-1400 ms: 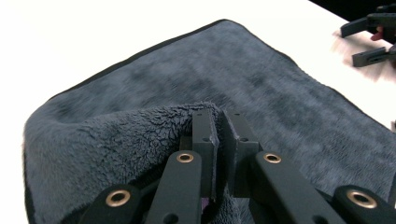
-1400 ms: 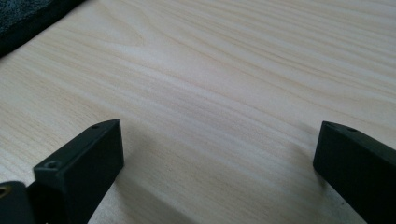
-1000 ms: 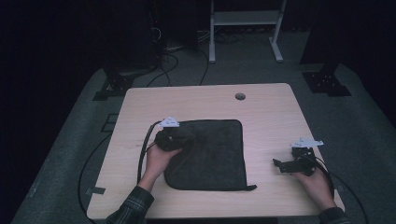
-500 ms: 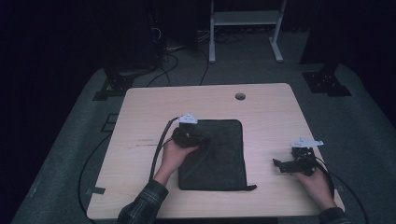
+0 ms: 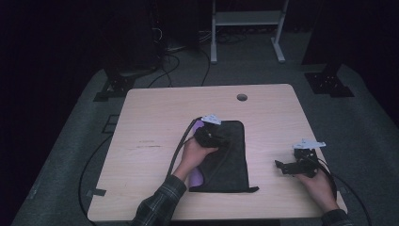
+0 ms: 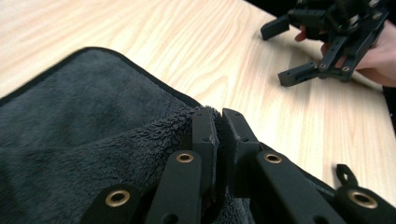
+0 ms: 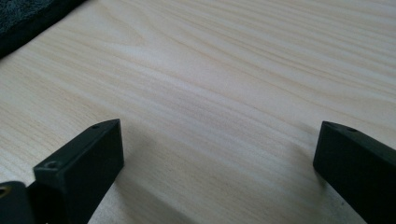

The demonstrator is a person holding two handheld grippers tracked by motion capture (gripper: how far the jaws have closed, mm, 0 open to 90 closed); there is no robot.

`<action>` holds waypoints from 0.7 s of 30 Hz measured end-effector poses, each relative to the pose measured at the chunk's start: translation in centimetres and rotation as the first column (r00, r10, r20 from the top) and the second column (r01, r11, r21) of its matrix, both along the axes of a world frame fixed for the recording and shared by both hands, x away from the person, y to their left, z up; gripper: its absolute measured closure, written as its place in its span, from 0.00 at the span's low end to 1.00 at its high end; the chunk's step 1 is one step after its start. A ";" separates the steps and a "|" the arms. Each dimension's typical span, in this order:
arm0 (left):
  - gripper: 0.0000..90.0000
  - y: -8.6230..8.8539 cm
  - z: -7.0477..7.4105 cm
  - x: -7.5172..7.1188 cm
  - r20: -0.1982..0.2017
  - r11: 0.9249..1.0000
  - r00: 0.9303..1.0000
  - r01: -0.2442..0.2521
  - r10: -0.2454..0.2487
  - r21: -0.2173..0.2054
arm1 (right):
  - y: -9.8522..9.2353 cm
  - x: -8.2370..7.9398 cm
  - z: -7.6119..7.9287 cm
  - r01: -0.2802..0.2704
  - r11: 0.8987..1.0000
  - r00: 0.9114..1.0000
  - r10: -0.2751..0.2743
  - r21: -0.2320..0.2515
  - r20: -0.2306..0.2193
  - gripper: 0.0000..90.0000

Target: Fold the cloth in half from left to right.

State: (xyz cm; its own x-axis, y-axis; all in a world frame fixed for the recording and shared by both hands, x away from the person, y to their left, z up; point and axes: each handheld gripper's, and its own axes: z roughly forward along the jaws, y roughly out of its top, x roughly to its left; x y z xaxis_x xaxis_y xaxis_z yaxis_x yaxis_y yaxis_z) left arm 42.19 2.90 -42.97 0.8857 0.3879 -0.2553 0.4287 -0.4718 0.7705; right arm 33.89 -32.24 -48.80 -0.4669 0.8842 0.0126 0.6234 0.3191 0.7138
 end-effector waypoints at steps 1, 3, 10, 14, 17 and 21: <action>0.92 -0.4 -0.3 0.1 -0.006 1.000 1.000 0.003 -0.003 0.005 | 0.0 0.0 0.0 0.000 1.000 1.000 0.000 0.000 0.000 0.01; 0.91 -0.9 -0.8 0.4 -0.014 1.000 1.000 0.016 -0.016 0.012 | 0.0 0.0 0.0 0.000 1.000 1.000 0.000 0.000 0.001 0.01; 0.59 -0.7 -0.5 0.4 -0.001 1.000 1.000 -0.002 0.002 -0.016 | 0.0 0.0 0.0 -0.002 1.000 1.000 0.002 0.000 0.000 0.01; 0.43 0.6 0.0 0.2 0.010 1.000 1.000 -0.018 0.018 -0.015 | 0.0 0.0 0.0 -0.005 1.000 1.000 0.005 0.000 0.000 0.01; 0.31 2.1 0.4 -0.4 0.034 0.999 0.998 -0.046 0.046 -0.004 | 0.0 0.1 0.0 -0.002 1.000 1.000 0.002 -0.001 -0.001 0.01; 0.19 4.4 0.5 -1.5 0.060 0.997 0.995 -0.082 0.081 0.010 | 0.1 0.1 0.0 0.002 1.000 1.000 -0.002 -0.001 0.000 0.01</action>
State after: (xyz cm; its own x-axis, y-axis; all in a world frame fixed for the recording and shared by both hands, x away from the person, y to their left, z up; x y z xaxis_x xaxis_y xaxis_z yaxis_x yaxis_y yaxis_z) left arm 40.67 7.25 -42.44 0.8646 0.4620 -0.1975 0.4193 -0.4470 0.7902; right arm 33.96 -32.15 -48.80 -0.4648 0.8853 0.0112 0.6241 0.3186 0.7135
